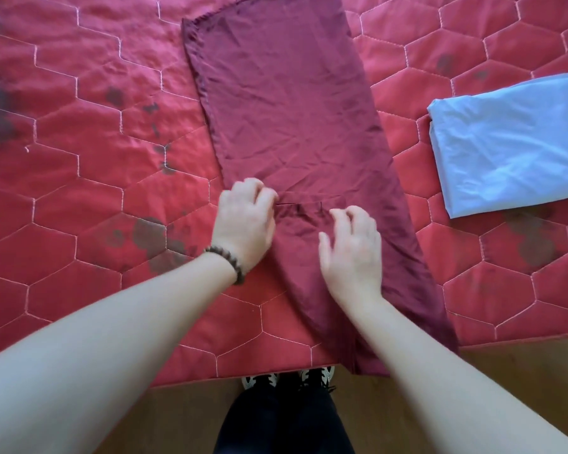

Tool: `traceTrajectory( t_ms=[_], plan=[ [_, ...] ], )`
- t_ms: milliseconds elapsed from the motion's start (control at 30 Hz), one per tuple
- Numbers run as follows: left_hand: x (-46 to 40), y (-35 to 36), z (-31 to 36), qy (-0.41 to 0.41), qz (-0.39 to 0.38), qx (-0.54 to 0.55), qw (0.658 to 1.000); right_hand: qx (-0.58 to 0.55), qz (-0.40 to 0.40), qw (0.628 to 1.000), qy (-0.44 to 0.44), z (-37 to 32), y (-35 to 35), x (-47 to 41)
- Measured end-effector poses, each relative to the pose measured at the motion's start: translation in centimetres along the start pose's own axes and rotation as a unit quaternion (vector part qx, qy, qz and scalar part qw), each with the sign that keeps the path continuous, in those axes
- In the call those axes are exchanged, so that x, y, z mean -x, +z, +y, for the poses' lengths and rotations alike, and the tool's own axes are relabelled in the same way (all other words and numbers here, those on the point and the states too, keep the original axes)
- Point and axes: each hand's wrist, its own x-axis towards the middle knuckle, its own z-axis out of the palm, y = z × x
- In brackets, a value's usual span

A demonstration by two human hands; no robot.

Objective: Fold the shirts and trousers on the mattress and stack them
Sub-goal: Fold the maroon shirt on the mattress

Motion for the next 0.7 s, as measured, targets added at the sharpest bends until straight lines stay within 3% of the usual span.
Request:
traceTrajectory(
  t_ms=[67,133,233,367,567,700],
  plan=[
    [1.9,1.4,1.6,0.062,-0.004,0.002,0.998,0.024,-0.028,0.994,-0.101,-0.7,1.2,0.9],
    [3.3,3.0,2.4,0.073,-0.032,-0.008,0.997,0.054,-0.09,0.983,-0.151,-1.0,2.7,1.8],
    [4.3,4.5,1.8,0.04,-0.078,-0.042,0.995,0.089,-0.152,0.974,-0.143,-0.3,4.2,2.7],
    [4.2,5.3,0.3,0.048,-0.15,-0.106,0.982,0.098,-0.17,0.971,-0.139,1.0,4.9,3.8],
    [4.1,5.8,-0.3,0.053,-0.173,-0.137,0.974,0.134,-0.212,0.958,-0.138,5.2,3.2,9.7],
    [3.7,5.1,-0.3,0.045,-0.207,-0.121,0.97,0.142,-0.249,0.938,-0.194,8.2,0.7,12.8]
  ],
)
